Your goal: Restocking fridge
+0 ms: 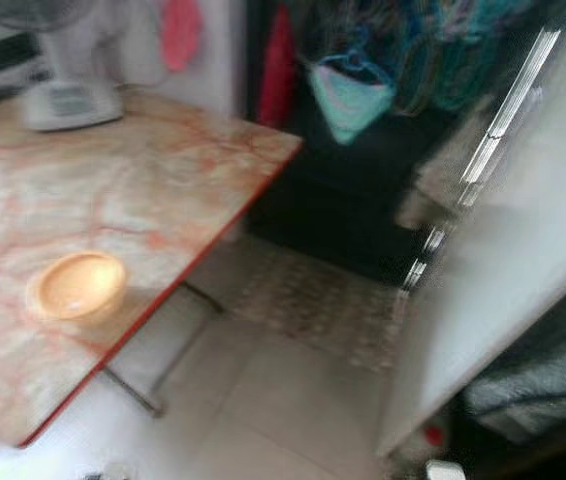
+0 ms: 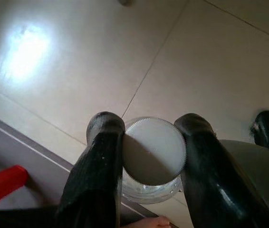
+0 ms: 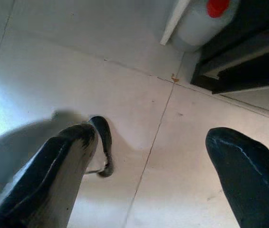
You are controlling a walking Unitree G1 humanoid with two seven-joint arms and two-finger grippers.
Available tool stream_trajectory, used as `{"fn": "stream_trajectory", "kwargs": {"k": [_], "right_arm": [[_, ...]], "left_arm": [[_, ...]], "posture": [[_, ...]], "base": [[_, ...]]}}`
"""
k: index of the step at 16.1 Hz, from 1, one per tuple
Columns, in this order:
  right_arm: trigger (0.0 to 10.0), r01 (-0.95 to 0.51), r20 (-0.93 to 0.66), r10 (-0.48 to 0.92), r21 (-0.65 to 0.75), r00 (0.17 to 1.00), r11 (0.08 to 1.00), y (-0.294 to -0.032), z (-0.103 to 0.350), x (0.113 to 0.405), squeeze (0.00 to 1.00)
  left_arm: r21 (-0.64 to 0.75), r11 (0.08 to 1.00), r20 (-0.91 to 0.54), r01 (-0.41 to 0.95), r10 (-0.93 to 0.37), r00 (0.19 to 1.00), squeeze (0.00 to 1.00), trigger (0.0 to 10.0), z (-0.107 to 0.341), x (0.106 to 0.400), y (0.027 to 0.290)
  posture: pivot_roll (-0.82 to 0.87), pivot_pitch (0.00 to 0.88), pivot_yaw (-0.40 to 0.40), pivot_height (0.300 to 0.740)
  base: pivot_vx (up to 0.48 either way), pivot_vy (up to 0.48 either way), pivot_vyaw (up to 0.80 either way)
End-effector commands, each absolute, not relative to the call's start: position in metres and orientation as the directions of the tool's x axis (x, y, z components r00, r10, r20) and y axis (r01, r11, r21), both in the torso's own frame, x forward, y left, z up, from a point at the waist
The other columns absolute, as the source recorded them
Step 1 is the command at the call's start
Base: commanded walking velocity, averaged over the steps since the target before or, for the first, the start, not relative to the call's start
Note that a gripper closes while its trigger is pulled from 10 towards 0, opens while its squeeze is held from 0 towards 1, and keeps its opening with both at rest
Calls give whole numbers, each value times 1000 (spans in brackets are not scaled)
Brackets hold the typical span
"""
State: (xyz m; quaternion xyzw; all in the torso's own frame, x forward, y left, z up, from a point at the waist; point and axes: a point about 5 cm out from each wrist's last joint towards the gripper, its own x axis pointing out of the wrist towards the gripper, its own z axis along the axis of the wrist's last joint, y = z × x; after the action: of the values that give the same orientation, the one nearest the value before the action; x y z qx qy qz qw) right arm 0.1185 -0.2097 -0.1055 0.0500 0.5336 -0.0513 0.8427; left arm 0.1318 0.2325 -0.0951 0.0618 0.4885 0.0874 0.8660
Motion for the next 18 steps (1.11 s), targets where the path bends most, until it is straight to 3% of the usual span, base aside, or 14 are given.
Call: {"fn": "stream_trajectory", "kwargs": {"k": [1,18], "right_arm": [[10000,146,-907,-49,14,419,989,-215,-105,117,0],[10000,146,-908,-46,17,417,989,-214,-105,116,0]], "left_arm": [[185,980,-832,-77,198,519,0,10000,-94,138,227],[196,977,-826,-80,208,525,0,10000,-93,138,229]], "posture": [[19,0,-12,740],[21,0,-13,740]], "base": [[0,0,-800],[0,0,-800]]}}
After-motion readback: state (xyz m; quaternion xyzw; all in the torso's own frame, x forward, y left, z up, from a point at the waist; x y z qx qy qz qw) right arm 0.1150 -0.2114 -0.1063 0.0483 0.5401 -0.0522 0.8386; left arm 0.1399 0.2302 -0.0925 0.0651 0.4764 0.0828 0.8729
